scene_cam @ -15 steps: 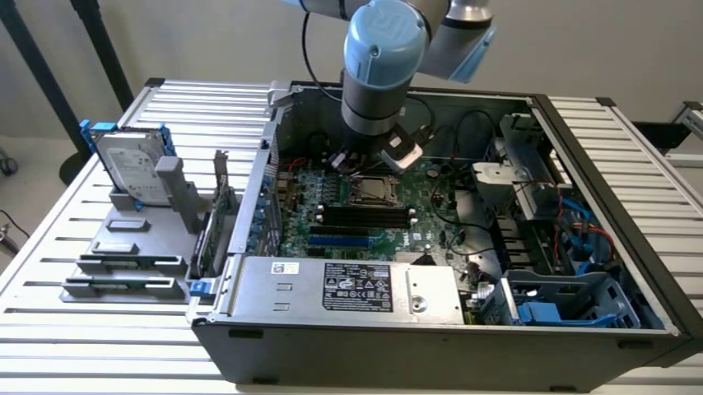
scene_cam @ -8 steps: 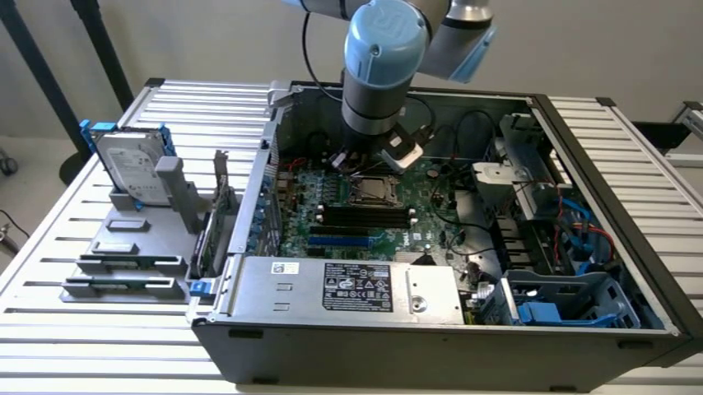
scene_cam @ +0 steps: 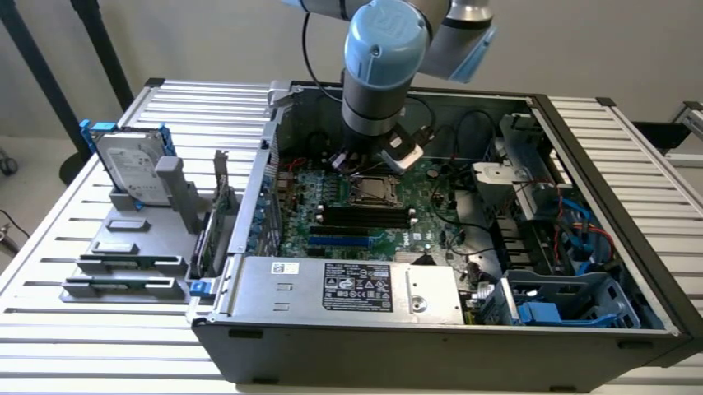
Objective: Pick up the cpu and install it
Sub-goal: 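Install the first cpu locking lever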
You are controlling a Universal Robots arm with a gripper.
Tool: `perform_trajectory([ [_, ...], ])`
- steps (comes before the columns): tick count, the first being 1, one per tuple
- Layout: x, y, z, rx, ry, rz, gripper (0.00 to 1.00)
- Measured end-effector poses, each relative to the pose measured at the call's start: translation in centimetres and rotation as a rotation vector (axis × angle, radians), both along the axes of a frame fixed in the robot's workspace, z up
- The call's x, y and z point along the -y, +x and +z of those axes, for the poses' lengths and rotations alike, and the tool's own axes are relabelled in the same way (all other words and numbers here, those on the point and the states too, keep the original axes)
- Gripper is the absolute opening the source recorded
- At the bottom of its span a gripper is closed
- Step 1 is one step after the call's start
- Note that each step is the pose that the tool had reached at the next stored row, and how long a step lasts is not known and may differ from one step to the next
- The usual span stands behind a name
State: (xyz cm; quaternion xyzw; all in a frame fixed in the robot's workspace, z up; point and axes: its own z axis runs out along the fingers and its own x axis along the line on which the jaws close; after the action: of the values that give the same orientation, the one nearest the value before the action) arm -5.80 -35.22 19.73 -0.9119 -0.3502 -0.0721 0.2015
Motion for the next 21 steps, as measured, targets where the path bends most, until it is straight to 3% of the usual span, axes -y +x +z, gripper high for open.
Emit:
perform_trajectory([
  [13, 0.02, 0.39, -0.02, -0.0011, -0.004, 0.0, 0.11],
  [21, 0.0, 0.6, -0.14, -0.0012, -0.0114, 0.0, 0.11],
])
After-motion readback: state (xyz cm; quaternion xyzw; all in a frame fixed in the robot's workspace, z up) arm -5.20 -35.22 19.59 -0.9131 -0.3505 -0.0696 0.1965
